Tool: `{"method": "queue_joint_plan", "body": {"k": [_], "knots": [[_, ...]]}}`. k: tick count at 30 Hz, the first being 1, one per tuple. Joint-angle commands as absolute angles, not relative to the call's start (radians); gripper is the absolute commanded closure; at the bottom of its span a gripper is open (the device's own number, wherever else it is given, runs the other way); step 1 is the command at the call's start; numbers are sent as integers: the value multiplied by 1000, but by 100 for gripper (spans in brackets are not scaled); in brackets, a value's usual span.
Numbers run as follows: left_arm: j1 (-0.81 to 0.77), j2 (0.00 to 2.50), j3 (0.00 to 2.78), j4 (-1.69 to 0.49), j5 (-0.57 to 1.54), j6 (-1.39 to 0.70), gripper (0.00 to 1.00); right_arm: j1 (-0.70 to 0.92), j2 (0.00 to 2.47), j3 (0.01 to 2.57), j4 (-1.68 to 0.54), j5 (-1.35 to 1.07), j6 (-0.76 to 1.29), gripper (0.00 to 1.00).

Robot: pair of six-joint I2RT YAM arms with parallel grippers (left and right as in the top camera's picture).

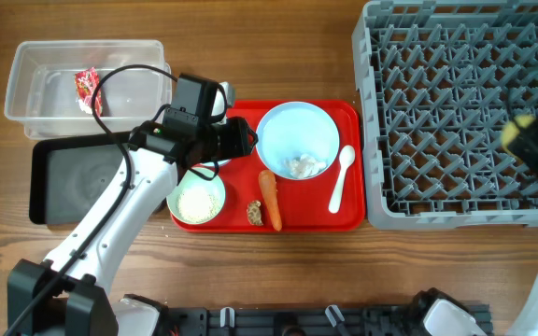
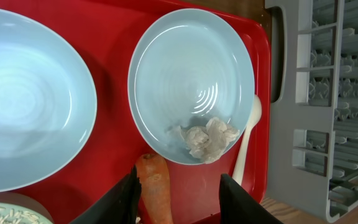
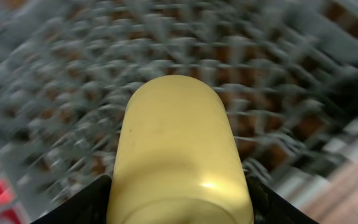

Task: Sort waste into correct bins and load items into the dishwasher rack
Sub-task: 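Carry the cup right and place it in the dish rack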

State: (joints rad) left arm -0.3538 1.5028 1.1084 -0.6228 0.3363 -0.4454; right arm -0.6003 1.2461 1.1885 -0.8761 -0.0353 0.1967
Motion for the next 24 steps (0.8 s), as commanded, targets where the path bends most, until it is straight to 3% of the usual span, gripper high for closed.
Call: {"method": "queue_joint_plan", "body": {"k": [1, 18, 21, 24], "knots": [[-357, 1483, 1117, -622, 320, -422, 58, -671, 1299, 1210, -874, 41, 267, 66], [-357, 1484, 1117, -622, 320, -422, 57, -731, 1529, 1210, -732, -77, 292, 65], [-357, 1484, 1117, -622, 320, -422, 57, -731, 1547, 1209, -731, -88, 290, 49], [-357, 1484, 1117, -622, 321, -422, 57, -731, 1548, 1209, -730, -88, 291, 40]]}}
